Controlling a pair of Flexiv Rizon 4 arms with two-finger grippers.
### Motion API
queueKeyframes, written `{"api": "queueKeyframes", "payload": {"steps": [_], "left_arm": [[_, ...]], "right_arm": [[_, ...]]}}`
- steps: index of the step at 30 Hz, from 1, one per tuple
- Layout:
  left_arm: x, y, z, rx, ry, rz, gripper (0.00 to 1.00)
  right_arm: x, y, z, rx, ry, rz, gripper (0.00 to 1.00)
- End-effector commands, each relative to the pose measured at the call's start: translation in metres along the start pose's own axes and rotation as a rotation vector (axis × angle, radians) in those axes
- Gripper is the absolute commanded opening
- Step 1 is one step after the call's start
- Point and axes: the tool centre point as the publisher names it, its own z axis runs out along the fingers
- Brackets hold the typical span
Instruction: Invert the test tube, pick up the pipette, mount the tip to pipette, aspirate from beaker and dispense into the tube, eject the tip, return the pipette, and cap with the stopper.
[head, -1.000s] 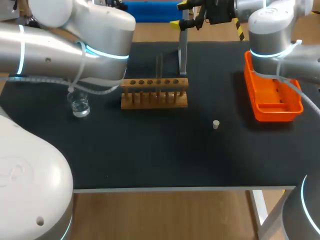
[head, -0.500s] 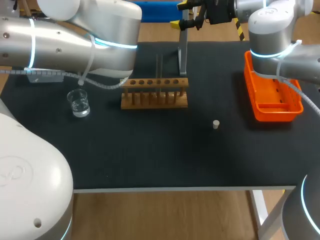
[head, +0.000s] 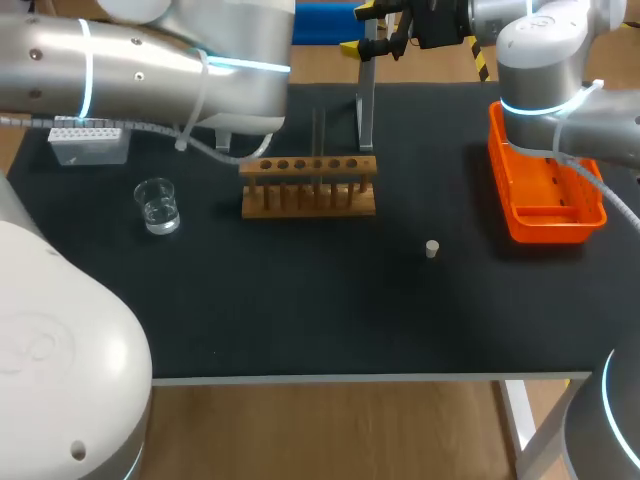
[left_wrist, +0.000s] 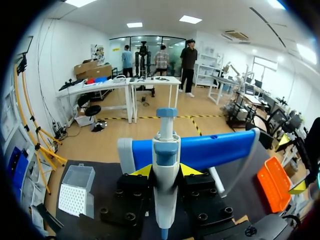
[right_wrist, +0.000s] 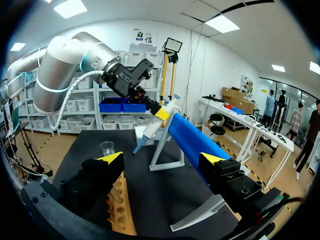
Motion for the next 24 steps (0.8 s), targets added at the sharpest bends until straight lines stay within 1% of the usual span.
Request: {"api": "queueKeyframes", "payload": {"steps": [1,24], "left_arm": [[0.000,-0.005,0.005,-0.033,-0.010,0.002,0.00],[-0.002,-0.005,0.016,-0.078,-0.019,0.018,0.00]], "right_arm": [[-0.001,0.000,-0.001,0.003,0.004,0.000,1.00],[-0.001,0.000,-0.001,0.003,0.004,0.000,1.00]]}}
